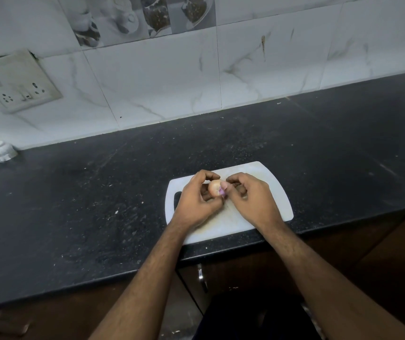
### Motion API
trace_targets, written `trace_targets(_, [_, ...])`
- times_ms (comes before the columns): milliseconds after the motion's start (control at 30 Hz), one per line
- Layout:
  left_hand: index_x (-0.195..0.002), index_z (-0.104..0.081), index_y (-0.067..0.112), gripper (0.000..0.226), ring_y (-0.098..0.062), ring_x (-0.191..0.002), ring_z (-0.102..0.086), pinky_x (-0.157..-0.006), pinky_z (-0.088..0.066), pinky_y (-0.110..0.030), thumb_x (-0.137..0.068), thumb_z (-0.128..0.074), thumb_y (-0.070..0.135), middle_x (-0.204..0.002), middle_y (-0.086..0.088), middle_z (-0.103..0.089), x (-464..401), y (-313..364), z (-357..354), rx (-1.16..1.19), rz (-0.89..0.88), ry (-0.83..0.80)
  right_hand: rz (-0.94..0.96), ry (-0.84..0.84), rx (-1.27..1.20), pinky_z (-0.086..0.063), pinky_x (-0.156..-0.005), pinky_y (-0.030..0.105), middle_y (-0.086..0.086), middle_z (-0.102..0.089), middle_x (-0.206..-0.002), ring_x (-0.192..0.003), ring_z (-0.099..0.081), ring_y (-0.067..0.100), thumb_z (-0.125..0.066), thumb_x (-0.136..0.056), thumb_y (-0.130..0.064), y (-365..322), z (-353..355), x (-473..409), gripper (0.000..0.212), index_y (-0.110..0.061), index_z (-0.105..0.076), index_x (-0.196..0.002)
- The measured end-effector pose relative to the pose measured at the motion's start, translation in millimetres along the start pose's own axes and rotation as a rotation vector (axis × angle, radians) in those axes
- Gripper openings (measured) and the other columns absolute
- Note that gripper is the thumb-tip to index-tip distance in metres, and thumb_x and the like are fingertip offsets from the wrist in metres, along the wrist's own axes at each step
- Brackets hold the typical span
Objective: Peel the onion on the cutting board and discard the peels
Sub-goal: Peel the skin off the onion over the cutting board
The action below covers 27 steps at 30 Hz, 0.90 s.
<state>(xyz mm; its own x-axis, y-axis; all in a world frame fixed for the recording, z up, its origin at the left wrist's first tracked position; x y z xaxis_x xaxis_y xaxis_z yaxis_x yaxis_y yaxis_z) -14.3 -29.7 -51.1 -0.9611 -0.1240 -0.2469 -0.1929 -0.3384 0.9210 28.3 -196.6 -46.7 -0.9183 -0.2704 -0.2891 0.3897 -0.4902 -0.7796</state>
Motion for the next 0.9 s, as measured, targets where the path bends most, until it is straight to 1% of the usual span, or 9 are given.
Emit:
trace_targets(200, [-0.116, -0.065, 0.020, 0.034, -0.023, -0.101, -0.072, -0.080, -0.058, -0.022, -0.087, -0.078, 0.008, -0.114, -0.003, -0.071, -0.3, -3.1, 0.4, -0.008, 0.015, 0.017, 0.009, -0.021, 0.050, -0.058, -0.069, 0.040, -0.013, -0.070, -0.078, -0.072, -0.065, 0.006, -0.064, -0.099, -0.040, 5.0, -2.2, -1.0, 0.018, -0.026, -0.068, -0.089])
trace_targets(300, [-0.118, -0.067, 0.019, 0.034, -0.021, -0.103, -0.072, -0.082, -0.058, -0.023, -0.087, -0.080, 0.013, -0.117, -0.001, -0.070, -1.0, -5.5, -0.7, -0.017, 0.028, 0.000, 0.003, -0.021, 0.053, -0.058, -0.068, 0.040, -0.012, -0.070, -0.076, -0.070, -0.065, 0.007, -0.063, -0.099, -0.040, 4.9, -1.6, -0.4, 0.018, -0.026, -0.068, -0.089])
trace_targets(400, [-0.122, -0.067, 0.021, 0.054, -0.015, -0.104, -0.071, -0.087, -0.061, -0.026, -0.075, -0.094, 0.022, -0.119, 0.002, -0.069, -1.7, -4.9, -2.2, -0.053, 0.022, 0.002, -0.005, -0.017, 0.037, -0.058, -0.069, 0.038, -0.013, -0.070, -0.074, -0.070, -0.065, 0.006, -0.062, -0.099, -0.040, 5.6, -0.7, -0.5, 0.018, -0.026, -0.068, -0.089])
trace_targets(467, [-0.123, -0.064, 0.024, 0.061, -0.014, -0.103, -0.072, -0.087, -0.062, -0.027, -0.072, -0.097, 0.025, -0.118, 0.002, -0.071, -2.0, -5.0, -1.4, -0.053, 0.038, 0.011, -0.007, -0.023, 0.041, -0.058, -0.068, 0.039, -0.013, -0.070, -0.075, -0.069, -0.065, 0.006, -0.061, -0.100, -0.040, 5.1, -0.6, 0.1, 0.019, -0.026, -0.068, -0.090])
trace_targets(533, [-0.120, -0.061, 0.025, 0.057, -0.015, -0.100, -0.074, -0.087, -0.062, -0.029, -0.075, -0.096, 0.025, -0.114, 0.000, -0.073, -2.5, -7.3, -0.4, -0.046, 0.046, 0.018, -0.008, -0.027, 0.045, -0.058, -0.067, 0.039, -0.012, -0.070, -0.076, -0.069, -0.064, 0.006, -0.060, -0.100, -0.041, 5.2, -0.9, 0.4, 0.020, -0.026, -0.068, -0.090])
trace_targets(633, [-0.119, -0.063, 0.020, 0.049, -0.013, -0.098, -0.074, -0.087, -0.062, -0.028, -0.080, -0.092, 0.022, -0.114, 0.000, -0.072, -2.2, -8.2, -0.1, -0.054, 0.031, 0.035, -0.016, -0.018, 0.044, -0.058, -0.069, 0.040, -0.011, -0.070, -0.078, -0.071, -0.065, 0.007, -0.059, -0.101, -0.040, 5.4, -1.1, 0.1, 0.020, -0.025, -0.067, -0.091])
trace_targets(733, [-0.124, -0.066, 0.019, 0.049, -0.014, -0.106, -0.071, -0.091, -0.060, -0.027, -0.081, -0.090, 0.028, -0.120, 0.003, -0.070, -3.2, -8.3, -0.1, -0.091, -0.012, 0.054, -0.032, 0.001, 0.058, -0.058, -0.070, 0.037, -0.012, -0.070, -0.080, -0.073, -0.064, 0.006, -0.059, -0.102, -0.036, 5.2, -0.8, -0.7, 0.019, -0.023, -0.068, -0.092])
trace_targets(800, [-0.127, -0.067, 0.019, 0.049, -0.009, -0.108, -0.068, -0.090, -0.055, -0.019, -0.084, -0.088, 0.029, -0.120, 0.007, -0.070, -3.0, -7.5, -0.1, -0.129, -0.027, 0.060, -0.044, 0.012, 0.070, -0.056, -0.069, 0.033, -0.012, -0.069, -0.080, -0.074, -0.064, 0.005, -0.059, -0.102, -0.035, 5.4, -1.1, -0.8, 0.019, -0.022, -0.069, -0.092])
trace_targets(900, [-0.134, -0.065, 0.020, 0.049, 0.000, -0.107, -0.066, -0.087, -0.050, -0.011, -0.090, -0.083, 0.030, -0.120, 0.012, -0.071, -2.3, -5.1, 1.3, -0.147, -0.024, 0.049, -0.062, 0.034, 0.062, -0.049, -0.064, 0.023, -0.013, -0.067, -0.078, -0.072, -0.062, 0.002, -0.060, -0.102, -0.034, 4.1, -0.4, -0.5, 0.019, -0.020, -0.069, -0.092])
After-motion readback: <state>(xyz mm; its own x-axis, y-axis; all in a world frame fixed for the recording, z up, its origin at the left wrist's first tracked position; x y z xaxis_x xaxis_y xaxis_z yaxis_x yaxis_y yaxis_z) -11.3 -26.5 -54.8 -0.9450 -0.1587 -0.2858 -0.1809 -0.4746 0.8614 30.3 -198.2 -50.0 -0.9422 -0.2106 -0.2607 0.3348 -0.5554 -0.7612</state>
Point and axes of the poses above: each hand's wrist, its own x-axis away from the middle knuckle, its own z-axis out of the back of the hand, y = z × x, the point moved 1 cm from there along -x, towards the middle knuckle
